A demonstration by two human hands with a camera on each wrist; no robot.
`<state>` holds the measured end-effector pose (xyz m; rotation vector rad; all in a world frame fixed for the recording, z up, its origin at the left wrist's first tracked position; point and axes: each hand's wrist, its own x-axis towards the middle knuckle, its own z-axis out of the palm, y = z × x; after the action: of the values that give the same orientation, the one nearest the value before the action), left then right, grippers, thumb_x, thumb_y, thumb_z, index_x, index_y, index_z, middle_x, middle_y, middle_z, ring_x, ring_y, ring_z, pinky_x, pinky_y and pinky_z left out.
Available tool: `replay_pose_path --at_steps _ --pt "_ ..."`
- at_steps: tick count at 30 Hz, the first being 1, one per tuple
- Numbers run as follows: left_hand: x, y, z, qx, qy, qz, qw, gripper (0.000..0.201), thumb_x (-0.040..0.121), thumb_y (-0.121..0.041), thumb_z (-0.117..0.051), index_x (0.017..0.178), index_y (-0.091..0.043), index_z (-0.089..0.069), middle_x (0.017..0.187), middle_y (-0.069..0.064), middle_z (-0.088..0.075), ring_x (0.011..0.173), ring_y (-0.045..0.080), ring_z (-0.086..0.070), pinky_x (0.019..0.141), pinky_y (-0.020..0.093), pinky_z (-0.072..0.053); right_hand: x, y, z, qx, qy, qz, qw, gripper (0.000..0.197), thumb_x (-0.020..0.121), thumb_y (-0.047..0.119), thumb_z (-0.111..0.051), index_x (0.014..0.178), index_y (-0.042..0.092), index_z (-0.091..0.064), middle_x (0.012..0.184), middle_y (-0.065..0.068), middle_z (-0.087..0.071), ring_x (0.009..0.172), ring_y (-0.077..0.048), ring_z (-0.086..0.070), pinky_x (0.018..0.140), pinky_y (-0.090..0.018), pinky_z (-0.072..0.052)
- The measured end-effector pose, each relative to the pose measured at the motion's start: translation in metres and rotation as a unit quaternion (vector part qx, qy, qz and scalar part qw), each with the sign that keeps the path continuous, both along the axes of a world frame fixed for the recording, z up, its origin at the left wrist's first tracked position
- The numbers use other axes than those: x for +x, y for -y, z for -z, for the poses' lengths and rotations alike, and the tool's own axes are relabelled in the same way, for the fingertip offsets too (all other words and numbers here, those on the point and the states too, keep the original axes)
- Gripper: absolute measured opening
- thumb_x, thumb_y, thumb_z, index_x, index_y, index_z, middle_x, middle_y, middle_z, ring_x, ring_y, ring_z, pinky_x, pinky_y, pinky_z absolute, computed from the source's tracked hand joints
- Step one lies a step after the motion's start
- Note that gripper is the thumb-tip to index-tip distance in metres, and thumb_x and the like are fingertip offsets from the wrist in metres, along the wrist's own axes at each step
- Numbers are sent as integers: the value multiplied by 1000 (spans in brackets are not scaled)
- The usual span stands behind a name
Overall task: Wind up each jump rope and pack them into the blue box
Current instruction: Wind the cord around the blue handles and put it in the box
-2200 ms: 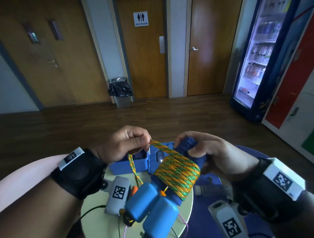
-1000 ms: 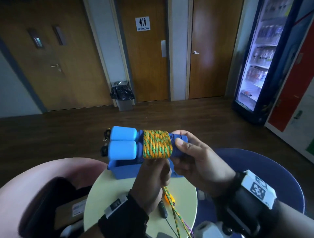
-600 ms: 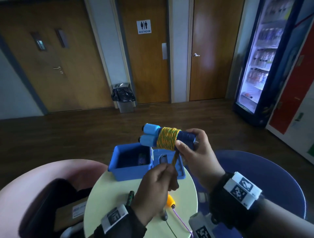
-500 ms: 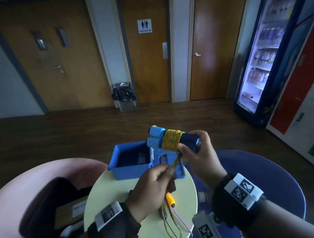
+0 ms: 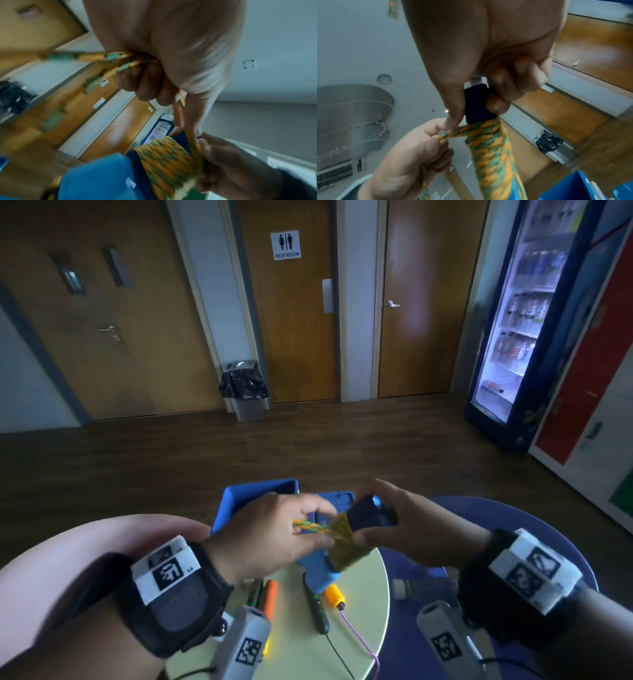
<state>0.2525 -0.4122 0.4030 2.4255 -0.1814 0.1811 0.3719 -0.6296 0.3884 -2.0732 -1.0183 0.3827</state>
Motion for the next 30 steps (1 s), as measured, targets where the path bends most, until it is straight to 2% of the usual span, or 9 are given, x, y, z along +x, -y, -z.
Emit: replay_pose_path --at_steps 2,5,7,9,12,14,19,25,30 --pt "3 -1 -8 29 33 41 998 27 83 -49 -72 105 -34 -72 93 -22 -73 84 0 -70 78 30 -56 0 4 -10 2 -52 -51 997 45 68 54 -79 103 37 -59 89 3 -71 77 -9 -65 77 -42 -58" --pt "7 1 -15 80 77 90 990 23 92 -47 -64 98 -28 -75 89 -19 -73 82 -1 -68 72 33 -55 -1 11 -26 -11 -104 -102 989 37 78 43 -79 107 31 -60 91 2 -73 82 -10 -67 76 -33 -56" --pt "9 1 -16 115 112 93 983 23 95 -49 -60 93 -29 -73 79 -18 -67 75 -3 -63 66 30 -52 -4 15 -37 -15 -122 -122 985 26 89 31 -73 110 23 -61 81 10 -71 71 -1 -63 68 -20 -49" --pt "10 2 -18 111 134 92 980 22 95 -48 -60 90 -29 -72 74 -20 -61 70 -6 -59 61 24 -47 -8 17 -45 2 -159 -124 979 21 93 28 -67 109 16 -62 70 13 -64 57 -1 -53 55 -15 -40" --pt "12 7 -20 89 144 102 980 22 95 -44 -61 88 -26 -72 75 -15 -64 70 -5 -59 63 23 -47 -12 19 -47 30 -209 -105 972 24 81 32 -63 102 20 -66 79 -11 -53 61 -21 -41 49 -24 -31" --pt "13 8 -19 59 130 109 984 21 95 -41 -62 88 -24 -73 77 -13 -66 73 0 -63 65 25 -49 -15 19 -45 53 -237 -100 965 24 76 31 -64 98 22 -67 85 -17 -49 64 -26 -36 50 -28 -28" --pt "13 9 -17 9 89 113 990 18 94 -33 -64 87 -20 -73 78 -16 -65 74 4 -64 68 17 -44 -21 19 -41 81 -255 -97 959 28 71 27 -62 98 22 -67 87 -16 -53 72 -28 -39 51 -29 -27" --pt "14 1 -18 -1 89 101 991 21 93 -34 -63 82 -18 -72 73 -19 -62 68 4 -60 64 11 -40 -19 21 -43 107 -267 -86 954 29 68 19 -57 96 19 -67 83 -16 -53 55 -17 -44 45 -21 -31" --pt "12 -1 5 -138 45 72 987 22 86 -45 -68 80 -25 -73 73 -8 -67 71 9 -60 72 21 -47 -21 16 -37 200 -350 -117 908 37 62 27 -67 98 20 -68 92 -18 -56 74 -34 -40 60 -35 -31"
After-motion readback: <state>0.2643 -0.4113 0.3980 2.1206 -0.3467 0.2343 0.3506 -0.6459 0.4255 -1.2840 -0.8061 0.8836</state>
